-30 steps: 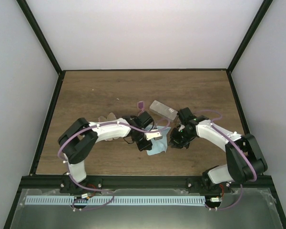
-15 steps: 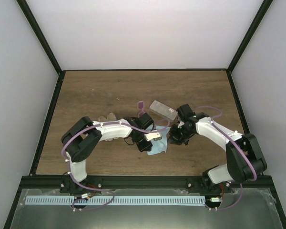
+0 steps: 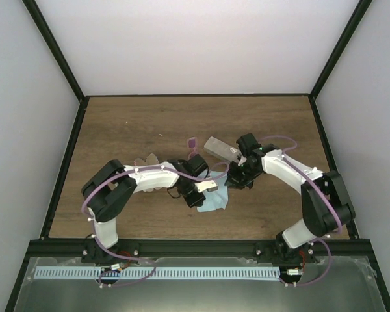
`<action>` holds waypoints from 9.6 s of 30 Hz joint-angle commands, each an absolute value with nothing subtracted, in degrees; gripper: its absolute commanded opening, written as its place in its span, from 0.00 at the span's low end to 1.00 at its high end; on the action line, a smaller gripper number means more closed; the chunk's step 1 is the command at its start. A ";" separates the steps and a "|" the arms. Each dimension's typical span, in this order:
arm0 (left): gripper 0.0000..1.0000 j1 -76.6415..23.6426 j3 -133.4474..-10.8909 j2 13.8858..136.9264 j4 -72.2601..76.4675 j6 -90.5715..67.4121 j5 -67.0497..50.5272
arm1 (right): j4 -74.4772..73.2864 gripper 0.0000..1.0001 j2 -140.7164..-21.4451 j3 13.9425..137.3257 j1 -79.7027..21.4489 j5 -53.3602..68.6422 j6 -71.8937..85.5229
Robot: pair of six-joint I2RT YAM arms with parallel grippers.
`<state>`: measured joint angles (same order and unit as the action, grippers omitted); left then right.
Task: Organize the sunglasses
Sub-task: Place the glasses cleaning cloth at the center of the board, then fold the glasses cleaning cloth at the center of the board.
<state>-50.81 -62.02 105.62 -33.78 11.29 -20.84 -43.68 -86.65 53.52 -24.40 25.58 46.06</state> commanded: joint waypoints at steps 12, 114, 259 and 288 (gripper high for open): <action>0.04 -50.84 -59.99 108.99 -47.49 2.03 -20.21 | -47.65 0.15 -85.35 56.82 -23.25 22.50 38.17; 0.70 -49.74 -59.79 96.77 -33.57 -39.71 -0.76 | -49.04 0.01 -87.57 50.82 -38.35 11.16 26.15; 0.50 -50.19 -70.84 112.35 -32.87 -43.48 -6.48 | -39.24 0.29 -95.64 54.32 -30.75 6.24 23.66; 0.53 -50.27 -70.58 109.08 -38.34 -43.60 -0.41 | -37.97 0.01 -95.94 52.64 -31.38 6.68 24.17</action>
<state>-50.24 -71.44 109.78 -35.90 -43.31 -1.91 -38.41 -95.42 53.67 -30.94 6.42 24.08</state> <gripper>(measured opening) 0.525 0.011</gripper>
